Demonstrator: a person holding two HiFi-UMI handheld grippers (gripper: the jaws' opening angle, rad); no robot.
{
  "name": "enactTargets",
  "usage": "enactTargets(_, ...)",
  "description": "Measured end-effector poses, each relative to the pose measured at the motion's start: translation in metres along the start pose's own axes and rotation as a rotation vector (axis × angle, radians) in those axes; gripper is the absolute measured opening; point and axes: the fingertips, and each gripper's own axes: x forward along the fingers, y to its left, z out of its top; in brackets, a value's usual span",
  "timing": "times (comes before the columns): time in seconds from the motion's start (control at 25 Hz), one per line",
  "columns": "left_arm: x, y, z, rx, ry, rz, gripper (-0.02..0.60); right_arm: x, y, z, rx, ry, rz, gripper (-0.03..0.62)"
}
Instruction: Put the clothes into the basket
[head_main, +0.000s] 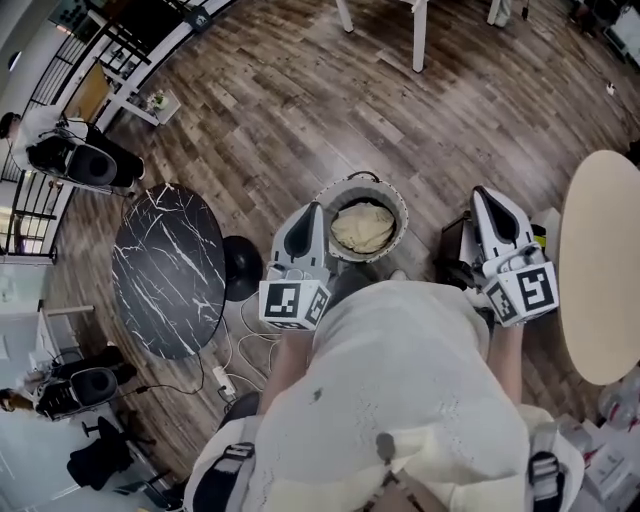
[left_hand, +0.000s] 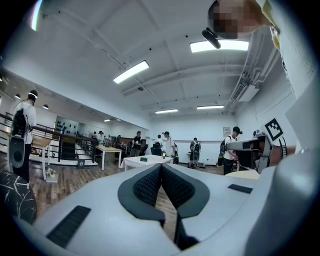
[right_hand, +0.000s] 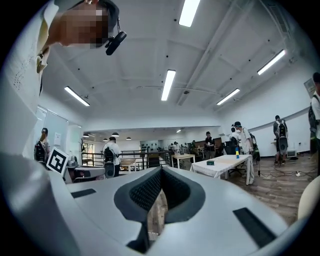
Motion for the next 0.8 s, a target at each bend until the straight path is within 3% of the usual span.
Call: enactTargets(0.8, -0.004, 0.0, -0.014, -0.018, 0.013, 0.014, 0.021, 0.005, -0.006, -0.005, -0.019, 0.026, 0.01, 0.007)
